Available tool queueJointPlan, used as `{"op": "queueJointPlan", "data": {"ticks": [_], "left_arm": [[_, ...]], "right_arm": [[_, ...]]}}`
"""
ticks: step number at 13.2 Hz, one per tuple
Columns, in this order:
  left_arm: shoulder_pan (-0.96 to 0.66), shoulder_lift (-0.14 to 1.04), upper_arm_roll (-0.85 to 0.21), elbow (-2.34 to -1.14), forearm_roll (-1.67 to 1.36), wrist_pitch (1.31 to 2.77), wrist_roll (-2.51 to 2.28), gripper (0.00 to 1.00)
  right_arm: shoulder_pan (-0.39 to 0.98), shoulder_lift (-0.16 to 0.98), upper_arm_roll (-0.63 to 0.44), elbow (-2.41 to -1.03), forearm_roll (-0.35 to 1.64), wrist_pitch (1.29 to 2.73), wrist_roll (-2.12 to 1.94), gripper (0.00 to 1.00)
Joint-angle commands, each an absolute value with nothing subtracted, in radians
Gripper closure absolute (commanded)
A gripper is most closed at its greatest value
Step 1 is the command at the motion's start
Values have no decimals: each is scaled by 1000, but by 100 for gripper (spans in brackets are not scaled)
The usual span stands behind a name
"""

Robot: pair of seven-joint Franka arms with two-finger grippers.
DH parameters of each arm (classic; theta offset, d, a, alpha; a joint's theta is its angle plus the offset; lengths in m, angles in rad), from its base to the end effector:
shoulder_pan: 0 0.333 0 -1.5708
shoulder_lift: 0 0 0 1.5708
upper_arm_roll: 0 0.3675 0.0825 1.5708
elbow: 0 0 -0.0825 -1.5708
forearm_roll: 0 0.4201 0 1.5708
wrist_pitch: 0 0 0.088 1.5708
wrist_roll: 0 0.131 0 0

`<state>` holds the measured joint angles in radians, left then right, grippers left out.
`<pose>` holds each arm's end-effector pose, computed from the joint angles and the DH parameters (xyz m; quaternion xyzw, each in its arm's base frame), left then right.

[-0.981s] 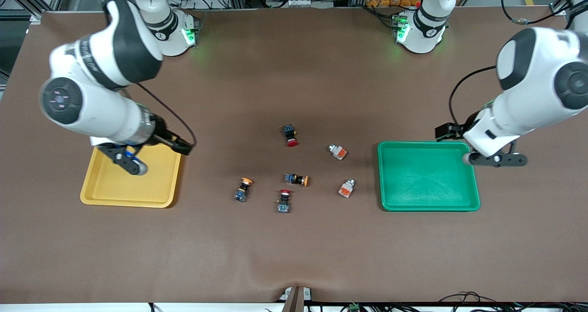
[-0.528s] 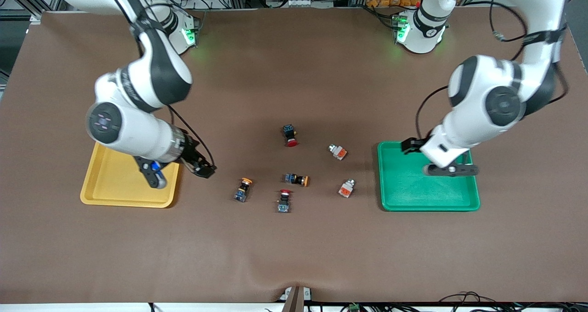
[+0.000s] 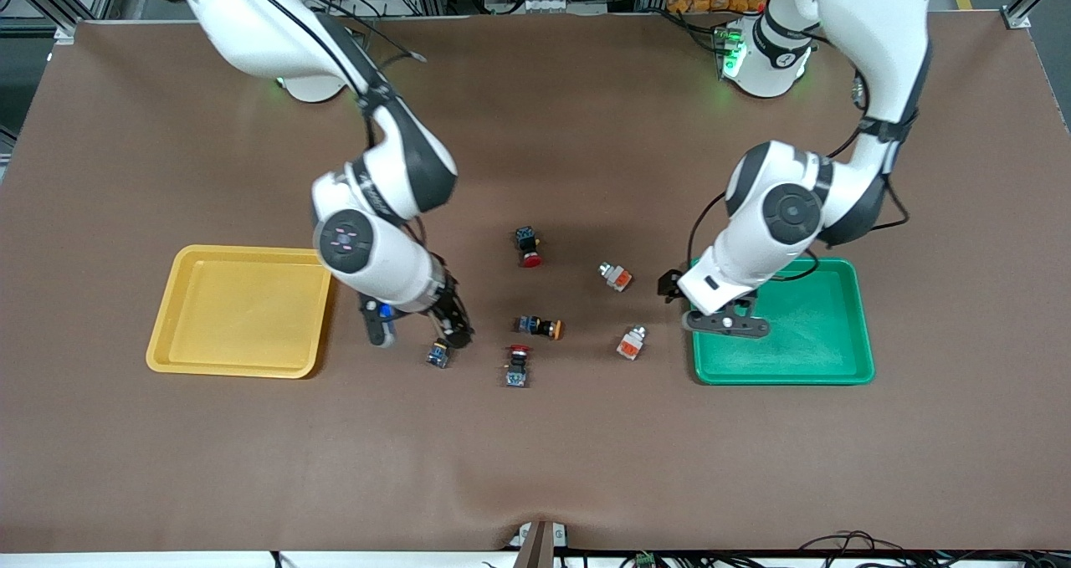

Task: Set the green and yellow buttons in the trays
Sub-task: 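Move the right gripper toward the switches while the left gripper follows, then grasp the yellow-button switch with the right gripper while the left grasps white switch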

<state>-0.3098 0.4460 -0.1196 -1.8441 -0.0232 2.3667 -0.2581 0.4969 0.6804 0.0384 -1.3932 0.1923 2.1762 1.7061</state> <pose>0.6398 -0.2870 0.2924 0.9961 -0.0707 0.0259 0.0453 0.6898 0.4144 0.3168 -0.7969 0.5947 0.0619 0.0866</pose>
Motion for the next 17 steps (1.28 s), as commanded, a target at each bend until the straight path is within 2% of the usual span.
{"op": "queueJointPlan", "data": {"ticks": [1, 5, 10, 16, 17], "left_arm": [[-339, 495, -114, -1830, -6, 2448, -264, 0], [-360, 566, -115, -1792, 61, 2523, -255, 0], [-382, 664, -115, -1755, 61, 2672, -253, 0], [-390, 750, -114, -1726, 63, 2807, -163, 0], [-390, 759, -114, -1723, 63, 2819, -152, 8]], "right_arm": [[506, 755, 28, -1315, 172, 2245, 1789, 0], [552, 830, 31, -1307, 176, 2359, 1809, 0], [610, 882, 29, -1302, 178, 2376, 1945, 0], [632, 926, 32, -1301, 179, 2494, 2006, 0], [634, 936, 34, -1301, 179, 2511, 2008, 0]]}}
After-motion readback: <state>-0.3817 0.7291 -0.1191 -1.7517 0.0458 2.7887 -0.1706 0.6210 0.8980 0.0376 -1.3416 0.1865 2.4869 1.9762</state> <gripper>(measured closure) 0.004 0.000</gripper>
